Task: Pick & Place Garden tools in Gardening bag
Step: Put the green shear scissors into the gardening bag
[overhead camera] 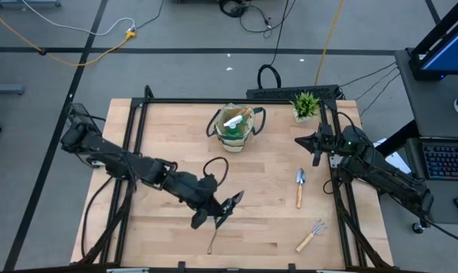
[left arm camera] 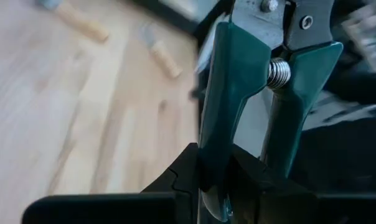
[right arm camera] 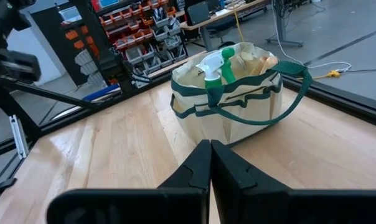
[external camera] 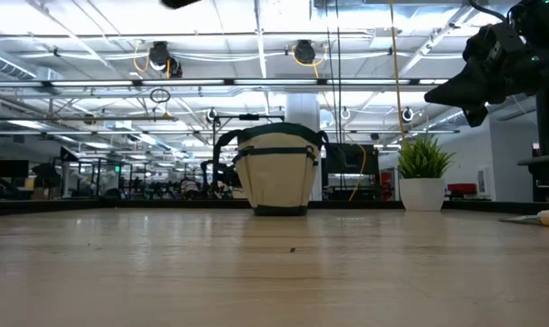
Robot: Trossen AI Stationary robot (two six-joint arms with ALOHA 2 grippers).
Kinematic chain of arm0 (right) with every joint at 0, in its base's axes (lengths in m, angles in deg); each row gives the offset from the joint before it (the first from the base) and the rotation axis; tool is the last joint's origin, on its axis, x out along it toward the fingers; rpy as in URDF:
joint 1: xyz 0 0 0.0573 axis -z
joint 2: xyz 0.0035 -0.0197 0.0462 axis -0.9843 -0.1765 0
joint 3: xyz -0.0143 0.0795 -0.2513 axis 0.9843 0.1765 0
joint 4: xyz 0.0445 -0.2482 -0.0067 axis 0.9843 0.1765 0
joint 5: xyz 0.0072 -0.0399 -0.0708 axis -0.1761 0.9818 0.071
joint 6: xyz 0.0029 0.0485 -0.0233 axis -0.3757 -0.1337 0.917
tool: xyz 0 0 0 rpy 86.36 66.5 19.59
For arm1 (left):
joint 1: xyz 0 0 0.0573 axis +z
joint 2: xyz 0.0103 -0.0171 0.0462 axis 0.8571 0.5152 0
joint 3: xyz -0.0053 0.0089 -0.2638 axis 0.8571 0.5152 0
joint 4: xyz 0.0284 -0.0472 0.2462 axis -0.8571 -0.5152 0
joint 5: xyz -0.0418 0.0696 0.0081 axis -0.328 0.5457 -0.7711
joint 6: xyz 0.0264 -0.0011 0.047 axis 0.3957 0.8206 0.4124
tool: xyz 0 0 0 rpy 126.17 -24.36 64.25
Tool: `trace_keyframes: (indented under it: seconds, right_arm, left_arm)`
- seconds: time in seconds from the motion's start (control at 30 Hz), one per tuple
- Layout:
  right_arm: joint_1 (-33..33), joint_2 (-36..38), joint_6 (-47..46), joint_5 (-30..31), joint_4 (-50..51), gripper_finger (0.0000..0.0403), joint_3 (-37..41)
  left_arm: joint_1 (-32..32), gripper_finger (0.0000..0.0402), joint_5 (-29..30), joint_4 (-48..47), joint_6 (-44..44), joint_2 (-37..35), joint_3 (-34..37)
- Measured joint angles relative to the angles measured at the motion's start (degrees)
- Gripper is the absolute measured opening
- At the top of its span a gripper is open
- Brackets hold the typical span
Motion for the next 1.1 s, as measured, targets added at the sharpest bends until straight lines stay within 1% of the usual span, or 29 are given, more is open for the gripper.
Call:
trace_keyframes:
  seconds: [0.23, 0.53, 0.73, 0.93, 1.1]
  right_arm:
    - [0.00, 0.01, -0.02, -0.02, -0.03, 0.0000, 0.00]
    - [0.00, 0.00, -0.02, -0.01, -0.02, 0.0000, 0.00]
    - [0.00, 0.00, -0.02, 0.00, -0.04, 0.0000, 0.00]
    - [0.00, 0.00, -0.01, 0.00, -0.04, 0.0000, 0.00]
    - [0.00, 0.00, -0.02, 0.07, -0.06, 0.0000, 0.00]
  left_arm:
    - [3.10, 0.0054, -5.16, 14.64, 5.49, -0.05, 0.00]
    - [6.47, 0.0054, -11.42, 32.72, 10.26, -0.05, 0.00]
    - [7.84, 0.0054, -15.78, 44.84, 12.21, -0.05, 0.00]
    - [8.73, 0.0054, -20.41, 56.52, 12.33, -0.05, 0.00]
    - [8.94, 0.0054, -22.86, 63.71, 12.31, -0.05, 0.00]
